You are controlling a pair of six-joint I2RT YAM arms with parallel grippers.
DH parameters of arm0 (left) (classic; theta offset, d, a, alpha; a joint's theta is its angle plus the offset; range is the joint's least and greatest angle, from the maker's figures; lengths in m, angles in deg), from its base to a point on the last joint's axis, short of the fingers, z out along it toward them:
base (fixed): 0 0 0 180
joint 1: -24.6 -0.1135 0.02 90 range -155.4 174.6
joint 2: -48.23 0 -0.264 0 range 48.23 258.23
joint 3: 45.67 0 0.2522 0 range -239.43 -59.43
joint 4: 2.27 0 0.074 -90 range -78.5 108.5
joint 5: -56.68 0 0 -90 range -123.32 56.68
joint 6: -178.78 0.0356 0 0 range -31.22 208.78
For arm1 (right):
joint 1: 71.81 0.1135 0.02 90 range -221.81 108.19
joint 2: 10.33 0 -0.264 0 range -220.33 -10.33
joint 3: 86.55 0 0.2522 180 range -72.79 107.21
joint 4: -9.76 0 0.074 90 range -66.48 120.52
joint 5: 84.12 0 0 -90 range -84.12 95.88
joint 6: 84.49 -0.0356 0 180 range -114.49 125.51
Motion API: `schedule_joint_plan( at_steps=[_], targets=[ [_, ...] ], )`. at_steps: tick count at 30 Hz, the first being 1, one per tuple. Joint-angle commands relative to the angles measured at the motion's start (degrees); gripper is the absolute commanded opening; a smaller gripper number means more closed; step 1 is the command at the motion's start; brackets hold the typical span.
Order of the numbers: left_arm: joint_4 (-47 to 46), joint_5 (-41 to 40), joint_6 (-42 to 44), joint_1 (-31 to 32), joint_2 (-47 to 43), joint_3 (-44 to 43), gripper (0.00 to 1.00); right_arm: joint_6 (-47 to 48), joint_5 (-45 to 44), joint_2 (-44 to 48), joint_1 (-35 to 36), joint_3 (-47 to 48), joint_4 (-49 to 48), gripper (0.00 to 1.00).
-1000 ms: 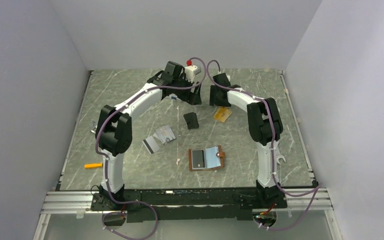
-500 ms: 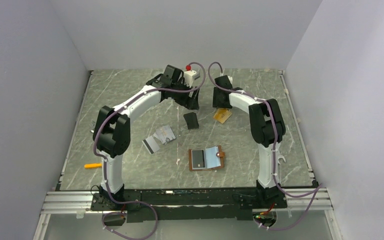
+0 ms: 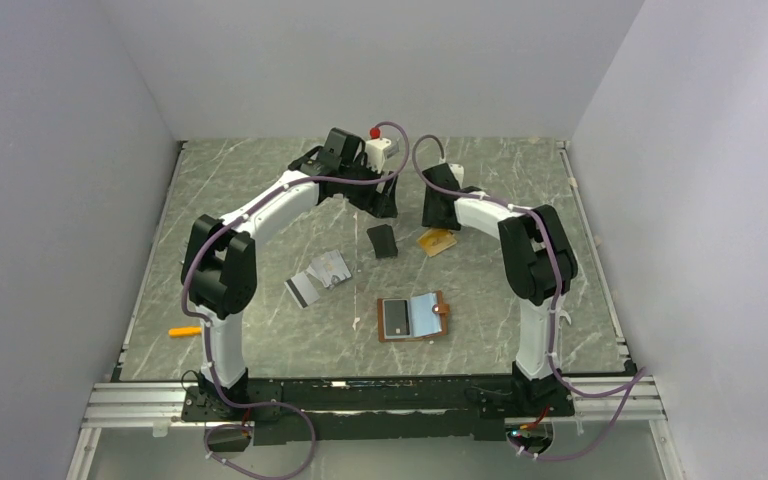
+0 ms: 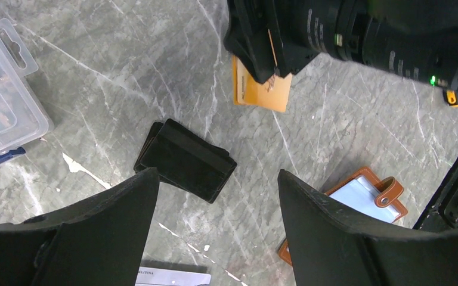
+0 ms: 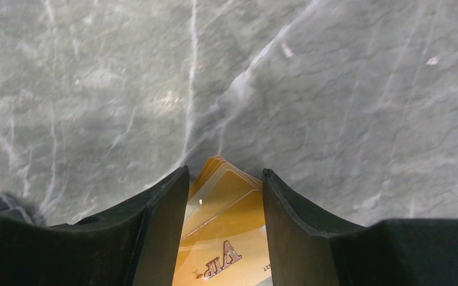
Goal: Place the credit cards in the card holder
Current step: Move the credit card to the center of the board.
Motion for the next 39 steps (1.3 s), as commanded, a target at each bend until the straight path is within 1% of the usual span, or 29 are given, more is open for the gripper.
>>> schedule_joint_plan(
  at_steps=[1, 8, 11, 14, 18, 20, 23, 25, 29, 34, 36, 39],
  targets=[
    [-0.4, 1.4, 1.1, -0.2, -3.3, 0.5, 0.78, -3.8, 3.6, -0.9, 3.3, -4.0, 5.0, 0.5],
    [-0.7, 1.3, 1.4, -0.2, -3.8, 1.6, 0.78, -4.3, 4.5, 0.3, 5.5, -5.6, 4.3, 0.5],
    [-0.7, 1.3, 1.4, -0.3, -3.8, 2.0, 0.78, -3.7, 4.1, 0.5, 5.4, -4.2, 4.7, 0.56],
    [-0.8, 0.9, 1.4, -0.2, -3.9, 2.8, 0.78, -2.7, 4.3, 1.7, 4.0, -0.8, 5.9, 0.62],
    [-1.2, 1.0, 4.5, -0.6, -4.0, 3.6, 0.78, -3.4, 9.4, 5.1, -0.9, 0.6, 6.1, 0.71],
    [-2.1, 1.0, 5.9, -0.7, -4.1, 4.3, 0.79, -4.8, 12.7, 8.4, -3.3, -2.0, 5.2, 0.72],
    [-3.0, 0.9, 8.6, -0.5, -3.1, 4.5, 0.79, -8.7, 19.6, 12.9, -6.7, -9.5, 0.4, 0.72],
    [-2.1, -0.3, 10.2, -0.1, -1.3, 2.9, 0.79, -11.3, 23.8, 15.5, -7.8, -15.2, -2.8, 0.72],
    [-1.6, -2.5, 11.9, 0.6, 3.4, -0.9, 0.78, -16.7, 29.1, 19.2, -8.7, -24.3, -9.1, 0.71],
    [-3.4, -3.4, 11.7, 2.0, 6.6, -2.2, 0.77, -24.3, 34.5, 20.9, -9.2, -31.7, -17.6, 0.69],
    [-5.3, -3.2, 11.2, 2.8, 6.8, -1.0, 0.77, -27.2, 35.1, 20.5, -9.1, -33.5, -22.1, 0.68],
    [-8.8, -2.0, 10.4, 4.0, 6.7, 1.7, 0.77, -30.6, 35.2, 19.7, -9.1, -35.7, -26.1, 0.66]
  ],
)
